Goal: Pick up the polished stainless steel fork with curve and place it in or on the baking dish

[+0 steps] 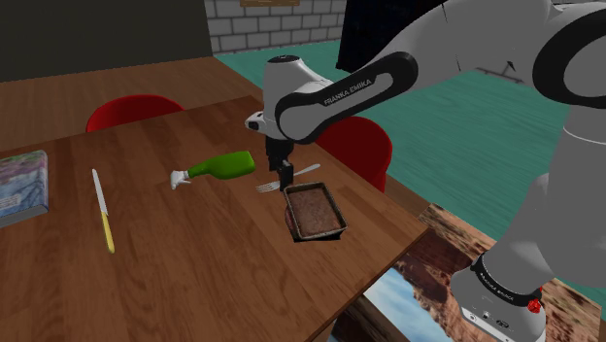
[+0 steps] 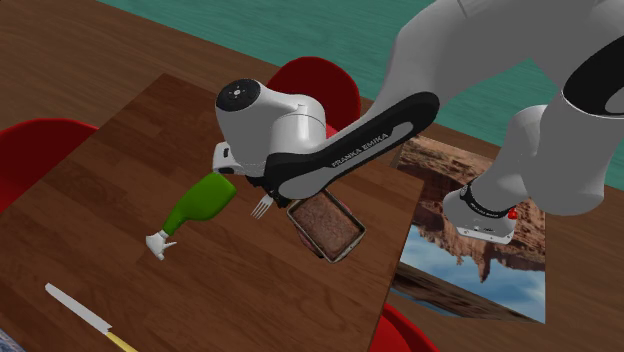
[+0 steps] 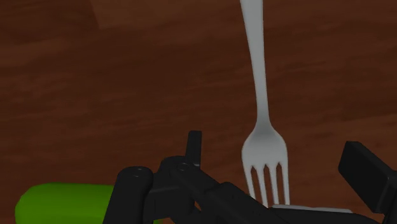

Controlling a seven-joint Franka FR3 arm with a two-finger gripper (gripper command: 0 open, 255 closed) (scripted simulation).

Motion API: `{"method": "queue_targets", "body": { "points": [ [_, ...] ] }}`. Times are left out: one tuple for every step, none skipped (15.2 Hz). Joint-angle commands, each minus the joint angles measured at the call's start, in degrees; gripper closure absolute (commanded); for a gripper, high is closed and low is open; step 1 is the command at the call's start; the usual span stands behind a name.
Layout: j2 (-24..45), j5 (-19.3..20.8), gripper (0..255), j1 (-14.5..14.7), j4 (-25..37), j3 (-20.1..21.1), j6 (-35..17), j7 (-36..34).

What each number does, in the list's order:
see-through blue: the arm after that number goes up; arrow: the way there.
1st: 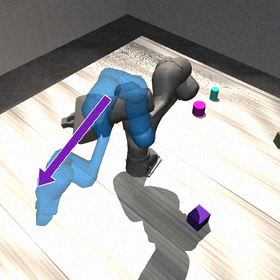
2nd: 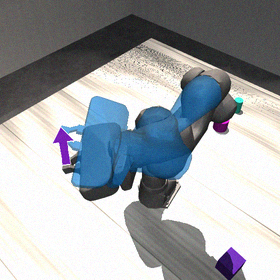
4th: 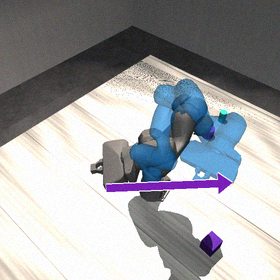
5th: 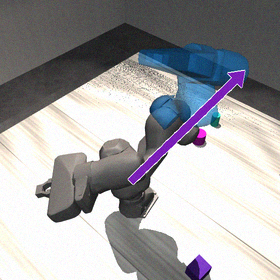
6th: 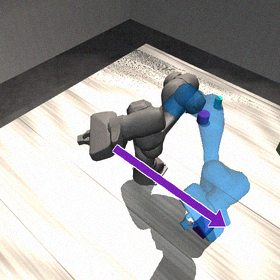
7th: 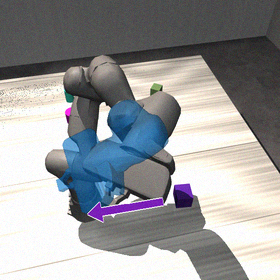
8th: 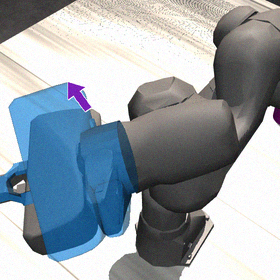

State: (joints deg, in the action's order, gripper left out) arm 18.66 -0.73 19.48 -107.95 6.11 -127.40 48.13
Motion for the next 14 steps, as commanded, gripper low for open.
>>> {"method": "queue_targets", "body": {
  "points": [
    [0.6, 0.1, 0, 0.1, -0.3, 0.0, -1.0, -0.1],
    [0.6, 0.1, 0, 0.1, -0.3, 0.0, -1.0, -0.1],
    [0.6, 0.1, 0, 0.1, -0.3, 0.0, -1.0, -0.1],
    [0.6, 0.1, 0, 0.1, -0.3, 0.0, -1.0, -0.1],
    [0.6, 0.1, 0, 0.1, -0.3, 0.0, -1.0, -0.1],
    [0.6, 0.1, 0, 0.1, -0.3, 0.0, -1.0, -0.1],
    [0.6, 0.1, 0, 0.1, -0.3, 0.0, -1.0, -0.1],
    [0.6, 0.1, 0, 0.1, -0.3, 0.0, -0.9, -0.1],
    [0.6, 0.1, 255, 0.1, -0.3, 0.0, -0.9, -0.1],
    [0.6, 0.1, 255, 0.1, -0.3, 0.0, -0.9, -0.1],
    [0.6, 0.1, 255, 0.1, -0.3, 0.0, -1.0, -0.1],
    [0.6, 0.1, 255, 0.0, -0.3, 0.0, -1.0, 0.0],
    [0.7, 0.1, 255, 0.0, -0.3, 0.0, -1.0, 0.0],
    [0.6, 0.1, 255, 0.0, -0.4, 0.0, -1.0, 0.0]
  ]
}}
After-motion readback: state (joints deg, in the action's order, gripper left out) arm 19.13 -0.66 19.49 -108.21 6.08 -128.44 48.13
